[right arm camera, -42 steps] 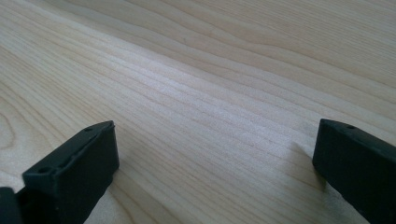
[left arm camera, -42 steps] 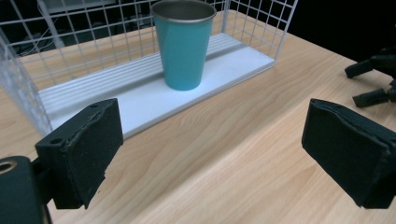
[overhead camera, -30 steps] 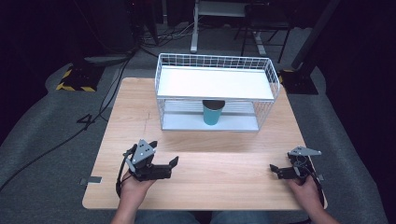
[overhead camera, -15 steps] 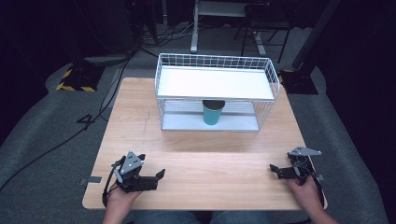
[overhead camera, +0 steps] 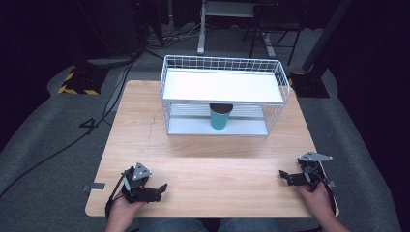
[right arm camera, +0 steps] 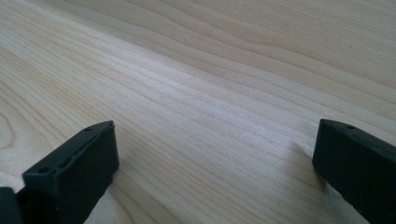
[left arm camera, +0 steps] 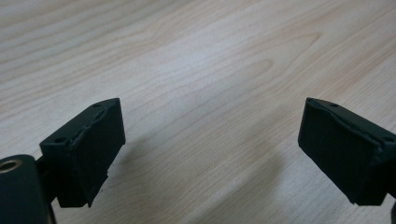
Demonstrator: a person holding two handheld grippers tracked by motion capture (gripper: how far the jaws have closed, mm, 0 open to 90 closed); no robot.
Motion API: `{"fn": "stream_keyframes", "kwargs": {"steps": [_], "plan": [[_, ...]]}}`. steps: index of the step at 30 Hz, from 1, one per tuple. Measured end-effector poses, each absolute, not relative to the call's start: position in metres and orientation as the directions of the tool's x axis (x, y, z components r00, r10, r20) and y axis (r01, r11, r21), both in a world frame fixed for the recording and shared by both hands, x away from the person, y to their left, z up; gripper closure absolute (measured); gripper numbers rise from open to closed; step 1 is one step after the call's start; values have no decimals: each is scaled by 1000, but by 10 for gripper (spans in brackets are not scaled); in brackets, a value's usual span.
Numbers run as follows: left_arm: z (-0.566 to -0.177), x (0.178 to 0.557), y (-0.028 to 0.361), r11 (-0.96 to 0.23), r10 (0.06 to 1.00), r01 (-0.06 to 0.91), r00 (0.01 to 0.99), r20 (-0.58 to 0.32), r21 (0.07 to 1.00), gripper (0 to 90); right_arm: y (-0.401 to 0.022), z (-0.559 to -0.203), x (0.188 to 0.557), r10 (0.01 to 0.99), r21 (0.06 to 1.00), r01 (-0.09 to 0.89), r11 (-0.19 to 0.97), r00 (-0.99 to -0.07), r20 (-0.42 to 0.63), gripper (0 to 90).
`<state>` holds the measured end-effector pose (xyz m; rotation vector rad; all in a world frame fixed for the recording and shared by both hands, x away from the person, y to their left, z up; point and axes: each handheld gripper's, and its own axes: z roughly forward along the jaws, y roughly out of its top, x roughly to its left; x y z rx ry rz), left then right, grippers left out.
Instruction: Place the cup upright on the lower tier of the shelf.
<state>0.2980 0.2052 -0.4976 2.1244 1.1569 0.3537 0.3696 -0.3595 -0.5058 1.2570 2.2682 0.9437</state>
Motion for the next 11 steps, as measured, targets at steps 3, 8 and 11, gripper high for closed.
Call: {"fn": "stream_keyframes", "kwargs": {"steps": [3,8,11], "plan": [[-501,300,203,-409,819,636,573,-45,655,79,-359,-506,370,849,712,594,375,-528,-7,8],[-505,302,205,-383,842,629,540,-25,676,55,-359,-506,370,849,712,594,375,-528,-7,8],[-505,304,210,-380,846,633,533,-24,675,56,-359,-506,370,849,711,595,375,-528,-6,8]]}}
